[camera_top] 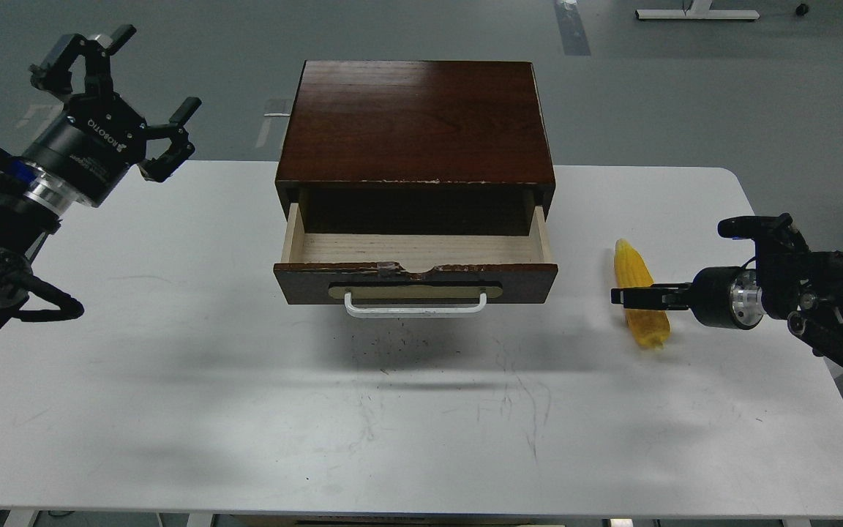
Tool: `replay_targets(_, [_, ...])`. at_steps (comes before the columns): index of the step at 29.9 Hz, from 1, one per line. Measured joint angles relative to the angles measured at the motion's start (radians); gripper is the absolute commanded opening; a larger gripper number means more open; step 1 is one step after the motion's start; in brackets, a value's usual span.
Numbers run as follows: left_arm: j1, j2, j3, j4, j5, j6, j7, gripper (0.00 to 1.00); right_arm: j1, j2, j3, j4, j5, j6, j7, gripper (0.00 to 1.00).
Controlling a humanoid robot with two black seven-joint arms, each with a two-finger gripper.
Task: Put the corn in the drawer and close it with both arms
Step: 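Move the right gripper down to the yellow corn cob and grasp it, then lift the corn with the right gripper over the box toward the open drawer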
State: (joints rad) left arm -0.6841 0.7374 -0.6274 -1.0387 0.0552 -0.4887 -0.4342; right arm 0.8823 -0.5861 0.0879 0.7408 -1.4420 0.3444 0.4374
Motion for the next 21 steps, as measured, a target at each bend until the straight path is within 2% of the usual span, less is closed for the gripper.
replay_targets(3, [0.0, 0.0, 0.0, 0.0, 0.0, 0.0, 0.0, 1.0, -0.009, 0.002, -0.01, -0.004, 0.0, 0.0, 0.0, 0.59])
replay_targets(7, [0.0, 0.0, 0.0, 0.0, 0.0, 0.0, 0.0, 1.0, -0.012, 0.003, -0.024, -0.006, 0.0, 0.001, -0.001, 0.44])
replay_targets(9, [0.0, 0.001, 0.0, 0.0, 0.0, 0.0, 0.0, 1.0, -0.012, 0.003, -0.025, -0.006, 0.0, 0.001, -0.001, 0.25])
replay_targets(12, [0.0, 0.002, 0.0, 0.0, 0.001, 0.0, 0.0, 1.0, -0.012, 0.003, -0.026, -0.006, 0.0, 0.002, -0.001, 0.13])
replay_targets(16, [0.0, 0.006, 0.0, 0.0, 0.001, 0.0, 0.0, 1.0, 0.004, -0.005, -0.025, 0.001, 0.0, 0.002, -0.001, 0.13])
replay_targets(21, [-0.001, 0.011, -0.005, 0.0, 0.0, 0.0, 0.0, 1.0, 0.115, -0.058, -0.014, 0.05, 0.003, -0.001, 0.0, 0.13])
